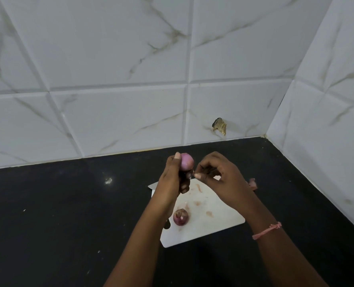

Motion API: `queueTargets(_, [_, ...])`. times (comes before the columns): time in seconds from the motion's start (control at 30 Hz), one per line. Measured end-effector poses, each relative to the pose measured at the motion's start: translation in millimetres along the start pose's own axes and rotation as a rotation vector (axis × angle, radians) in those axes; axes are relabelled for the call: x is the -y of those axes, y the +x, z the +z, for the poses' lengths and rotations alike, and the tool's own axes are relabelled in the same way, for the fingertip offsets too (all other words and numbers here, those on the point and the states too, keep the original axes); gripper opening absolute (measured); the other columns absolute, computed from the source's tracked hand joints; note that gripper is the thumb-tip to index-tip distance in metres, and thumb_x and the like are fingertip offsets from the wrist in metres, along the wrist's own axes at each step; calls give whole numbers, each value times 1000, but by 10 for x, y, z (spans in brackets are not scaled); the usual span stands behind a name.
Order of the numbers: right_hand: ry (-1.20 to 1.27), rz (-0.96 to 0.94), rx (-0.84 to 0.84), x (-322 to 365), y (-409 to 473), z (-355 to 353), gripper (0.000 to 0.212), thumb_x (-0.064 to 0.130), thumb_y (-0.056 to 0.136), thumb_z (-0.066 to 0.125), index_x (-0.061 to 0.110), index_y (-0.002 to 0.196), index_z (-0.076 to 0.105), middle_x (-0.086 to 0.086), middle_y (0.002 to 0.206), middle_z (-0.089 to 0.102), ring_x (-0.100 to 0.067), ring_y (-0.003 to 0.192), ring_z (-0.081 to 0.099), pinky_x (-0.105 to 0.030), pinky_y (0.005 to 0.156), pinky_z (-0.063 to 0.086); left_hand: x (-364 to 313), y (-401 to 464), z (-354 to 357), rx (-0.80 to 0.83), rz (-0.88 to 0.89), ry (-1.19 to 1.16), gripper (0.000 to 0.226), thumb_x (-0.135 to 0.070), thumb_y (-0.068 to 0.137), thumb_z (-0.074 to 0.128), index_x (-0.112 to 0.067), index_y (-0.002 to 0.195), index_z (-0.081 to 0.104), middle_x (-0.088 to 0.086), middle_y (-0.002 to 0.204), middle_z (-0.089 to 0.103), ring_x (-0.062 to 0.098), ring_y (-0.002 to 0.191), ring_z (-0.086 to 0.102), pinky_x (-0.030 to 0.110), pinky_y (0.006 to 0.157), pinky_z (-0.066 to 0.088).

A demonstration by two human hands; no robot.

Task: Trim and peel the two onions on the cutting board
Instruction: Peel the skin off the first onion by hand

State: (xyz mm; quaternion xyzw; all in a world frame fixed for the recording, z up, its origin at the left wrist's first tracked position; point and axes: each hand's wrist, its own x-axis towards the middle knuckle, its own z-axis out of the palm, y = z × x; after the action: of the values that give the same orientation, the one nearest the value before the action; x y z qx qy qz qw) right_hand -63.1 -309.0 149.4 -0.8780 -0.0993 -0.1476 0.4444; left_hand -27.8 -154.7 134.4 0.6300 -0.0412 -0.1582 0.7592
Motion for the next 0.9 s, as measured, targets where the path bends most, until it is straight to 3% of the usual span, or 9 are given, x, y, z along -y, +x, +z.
queueTargets(0.1, [-145, 69, 41, -124, -6, -60, 7, 17, 84, 74, 23, 87, 73, 15, 91, 59, -3, 88, 59, -13, 73, 44, -5, 19, -12, 15, -64, -104, 58, -52, 105, 30, -2, 112, 57, 3, 69, 55, 15, 54, 31, 28, 55, 28])
queueTargets(0.2, [-250, 87, -128, -197, -4, -64, 15, 12, 89, 68, 18, 100, 76, 9, 93, 67, -3, 87, 60, -20, 77, 50, -11, 17, -2, 61, -93, -203, 61, -53, 105, 26, -4, 112, 62, 3, 68, 56, 14, 53, 28, 29, 55, 24])
queueTargets(0.37, [-136, 82, -410, -59, -30, 18, 14, 9, 82, 75, 18, 90, 68, 9, 85, 65, -2, 81, 62, -9, 69, 49, -13, 15, 1, 82, -87, -228, 61, -55, 105, 25, -7, 111, 63, 3, 70, 59, 13, 53, 30, 27, 54, 25])
queueTargets(0.5, [-33, -70, -258, 92, -26, 109, 40, 29, 85, 72, 22, 123, 64, 12, 116, 63, 0, 104, 59, -10, 80, 48, 4, 10, 1, 87, -44, -194, 64, -60, 101, 32, -4, 108, 61, 5, 72, 54, 13, 55, 33, 26, 54, 31])
queueTargets(0.57, [-92, -157, -196, 103, -10, 188, 43, 25, 88, 70, 21, 129, 61, 14, 124, 57, 3, 116, 52, -8, 91, 43, 11, 0, -8, 97, 0, -155, 69, -63, 98, 36, 1, 111, 59, 9, 78, 50, 12, 58, 35, 25, 55, 34])
queueTargets(0.7, [-177, -222, -348, 102, 5, 287, 34, 8, 86, 70, 14, 120, 68, 5, 116, 66, -2, 111, 56, -10, 97, 41, -14, -41, 25, 49, 27, -68, 62, -55, 102, 36, 1, 122, 55, -5, 65, 46, 11, 59, 36, 26, 58, 35])
queueTargets(0.9, [-302, -374, -486, 54, -28, 334, 24, 16, 90, 61, 4, 105, 73, -6, 104, 72, -13, 103, 62, -15, 98, 44, -75, -83, 115, -2, -55, -138, 51, -48, 104, 40, -6, 111, 67, -5, 59, 44, 9, 53, 35, 24, 53, 32])
